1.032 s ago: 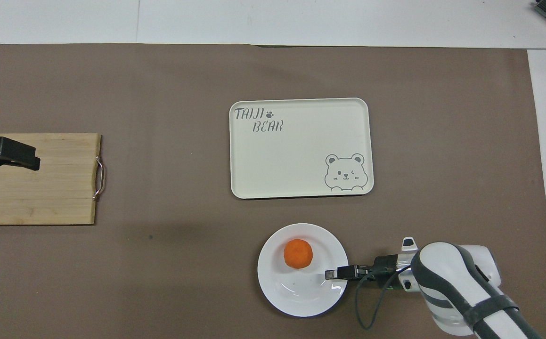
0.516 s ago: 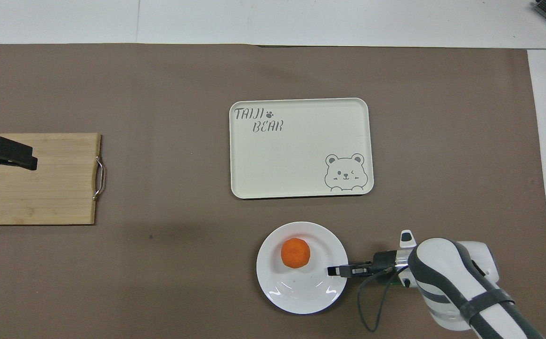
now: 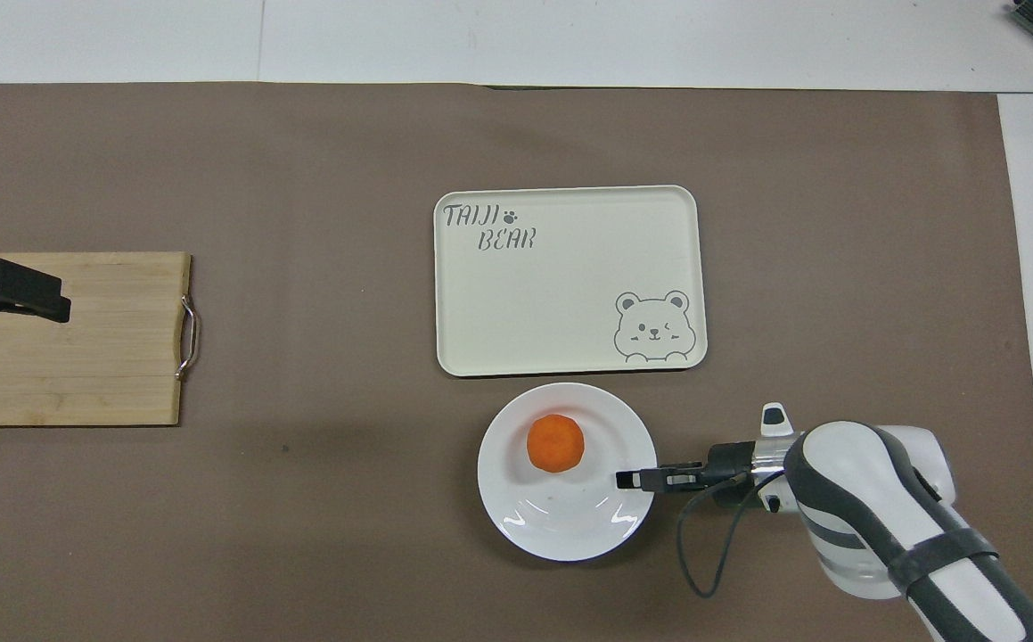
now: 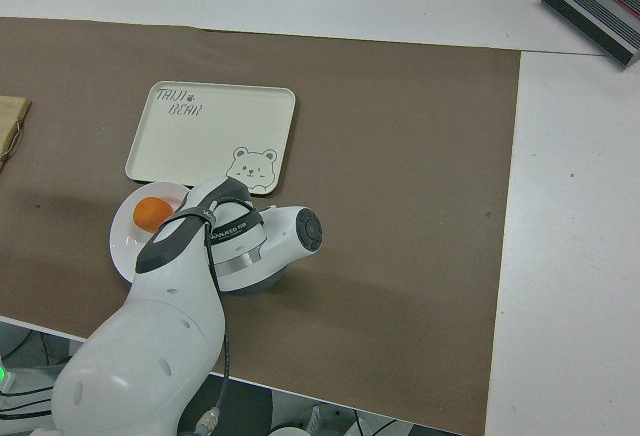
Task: Place orange and plate with both arms
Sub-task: 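Slide the plate with the right gripper onto the cream tray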
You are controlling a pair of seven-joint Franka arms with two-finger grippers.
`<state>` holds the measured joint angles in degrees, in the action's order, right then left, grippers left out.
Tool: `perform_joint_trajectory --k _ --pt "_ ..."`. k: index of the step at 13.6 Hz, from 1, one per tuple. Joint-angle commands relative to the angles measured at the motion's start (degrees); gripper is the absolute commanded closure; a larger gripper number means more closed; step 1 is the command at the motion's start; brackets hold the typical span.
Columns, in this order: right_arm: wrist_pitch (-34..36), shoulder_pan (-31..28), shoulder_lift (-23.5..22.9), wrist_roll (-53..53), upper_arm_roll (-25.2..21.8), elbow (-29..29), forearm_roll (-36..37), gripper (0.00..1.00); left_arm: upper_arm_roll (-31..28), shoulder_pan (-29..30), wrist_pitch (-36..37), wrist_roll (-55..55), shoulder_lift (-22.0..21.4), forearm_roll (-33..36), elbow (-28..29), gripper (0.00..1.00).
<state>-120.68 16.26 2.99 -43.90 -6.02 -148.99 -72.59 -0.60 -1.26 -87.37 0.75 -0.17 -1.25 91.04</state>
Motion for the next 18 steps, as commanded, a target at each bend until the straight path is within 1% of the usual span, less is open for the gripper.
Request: perform_joint_trajectory --k 1,4,8,9,10,13,16,18 --pt "3.0 -0.8 -0.6 7.7 0.0 5.4 2.4 1.00 0.1 -0.1 1.0 -0.7 0.3 0.9 -1.1 0.00" --pt "5.3 -1.9 -5.0 12.6 0.0 12.6 4.5 1.00 0.1 0.0 1.0 -0.7 0.2 0.9 -1.1 0.00" --pt "6.2 -3.1 -12.5 18.9 -0.1 25.2 6.7 1.00 0.1 0.0 1.0 -0.7 0.3 0.9 -1.1 0.00" --pt "7.1 -4.7 -15.4 19.0 0.0 28.6 6.8 1.00 0.1 0.0 1.0 -0.7 0.3 0.9 -1.1 0.00" --pt "7.7 -5.2 -18.4 19.1 0.0 32.6 6.8 1.00 0.1 0.0 1.0 -0.7 0.3 0.9 -1.1 0.00" --pt "7.7 -5.4 -25.5 20.2 0.0 41.0 5.8 1.00 0.1 0.0 1.0 -0.7 0.3 0.9 -1.1 0.00" --pt "6.8 -5.5 -30.0 20.3 0.3 44.4 4.7 1.00 0.1 0.0 1.0 -0.7 0.3 0.9 -1.1 0.00" --pt "5.4 -4.1 -30.3 20.2 0.2 43.3 4.3 1.00 0.1 0.0 1.0 -0.7 0.3 0.9 -1.1 0.00"
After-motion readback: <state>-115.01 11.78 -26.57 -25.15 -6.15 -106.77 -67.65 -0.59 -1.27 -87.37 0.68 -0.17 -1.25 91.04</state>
